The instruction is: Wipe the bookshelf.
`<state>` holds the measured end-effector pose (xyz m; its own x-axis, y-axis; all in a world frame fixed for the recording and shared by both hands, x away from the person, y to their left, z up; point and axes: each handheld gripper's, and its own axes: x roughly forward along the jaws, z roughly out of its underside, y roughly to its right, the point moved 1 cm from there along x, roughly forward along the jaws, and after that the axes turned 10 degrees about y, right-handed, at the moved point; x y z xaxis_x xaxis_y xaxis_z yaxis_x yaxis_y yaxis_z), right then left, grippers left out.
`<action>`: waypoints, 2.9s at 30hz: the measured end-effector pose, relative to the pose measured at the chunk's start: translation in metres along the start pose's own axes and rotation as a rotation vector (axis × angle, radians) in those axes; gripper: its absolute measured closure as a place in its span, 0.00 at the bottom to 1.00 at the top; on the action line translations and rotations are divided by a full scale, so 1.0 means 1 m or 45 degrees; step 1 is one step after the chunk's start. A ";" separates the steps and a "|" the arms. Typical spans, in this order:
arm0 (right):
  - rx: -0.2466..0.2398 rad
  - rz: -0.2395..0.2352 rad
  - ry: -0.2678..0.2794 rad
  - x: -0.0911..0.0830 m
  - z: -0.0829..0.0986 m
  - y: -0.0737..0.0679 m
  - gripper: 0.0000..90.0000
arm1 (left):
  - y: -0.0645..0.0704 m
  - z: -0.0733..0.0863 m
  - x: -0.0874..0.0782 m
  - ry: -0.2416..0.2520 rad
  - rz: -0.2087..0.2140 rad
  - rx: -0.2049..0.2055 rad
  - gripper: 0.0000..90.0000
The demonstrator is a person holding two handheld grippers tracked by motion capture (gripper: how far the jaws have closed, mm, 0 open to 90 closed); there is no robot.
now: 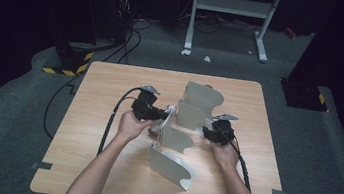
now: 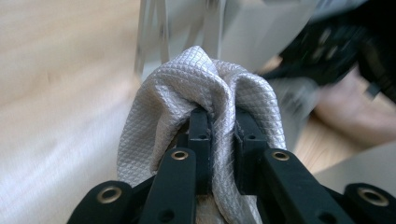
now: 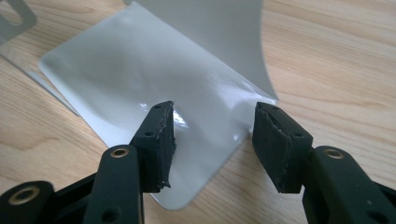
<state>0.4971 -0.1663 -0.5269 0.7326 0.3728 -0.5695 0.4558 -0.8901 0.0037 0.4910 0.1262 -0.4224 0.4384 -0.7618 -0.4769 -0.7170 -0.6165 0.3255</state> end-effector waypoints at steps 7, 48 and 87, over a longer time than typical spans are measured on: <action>-0.009 -0.009 0.020 0.000 0.001 0.000 0.54 | -0.004 -0.026 0.004 0.029 0.017 -0.019 0.89; -0.017 -0.019 0.060 -0.003 0.007 -0.002 0.54 | -0.039 -0.036 0.057 0.034 -0.035 -0.097 0.90; -0.011 -0.010 0.060 -0.003 0.007 -0.003 0.55 | 0.006 0.074 0.016 -0.275 -0.038 -0.006 0.89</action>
<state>0.4902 -0.1668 -0.5310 0.7517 0.3918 -0.5305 0.4658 -0.8849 0.0065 0.4541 0.1250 -0.4884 0.3327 -0.6833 -0.6499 -0.7025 -0.6394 0.3126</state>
